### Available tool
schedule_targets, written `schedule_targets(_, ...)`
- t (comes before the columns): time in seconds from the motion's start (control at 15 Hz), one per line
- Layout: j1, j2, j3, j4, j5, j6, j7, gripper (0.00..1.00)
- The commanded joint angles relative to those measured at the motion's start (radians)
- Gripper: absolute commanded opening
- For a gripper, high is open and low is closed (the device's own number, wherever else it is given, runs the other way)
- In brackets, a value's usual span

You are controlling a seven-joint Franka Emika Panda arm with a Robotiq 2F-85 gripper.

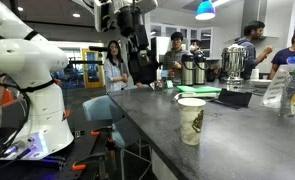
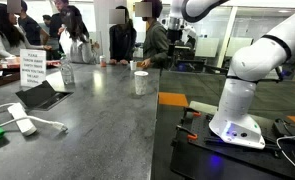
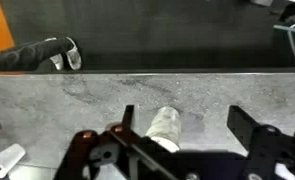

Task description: Take the blue marker out of the white cup

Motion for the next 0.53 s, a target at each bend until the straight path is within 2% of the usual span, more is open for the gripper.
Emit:
schedule_targets(0.0,0.008,-0.001,-0.006,0.002,-0.005,-0.003,0.005,1.00)
schedule_targets(0.27,0.008,-0.001,-0.006,0.002,-0.005,-0.003,0.005,1.00)
schedule_targets(0.47,0.042,0.047,-0.031,0.029,-0.015,0.018,-0.090,1.00)
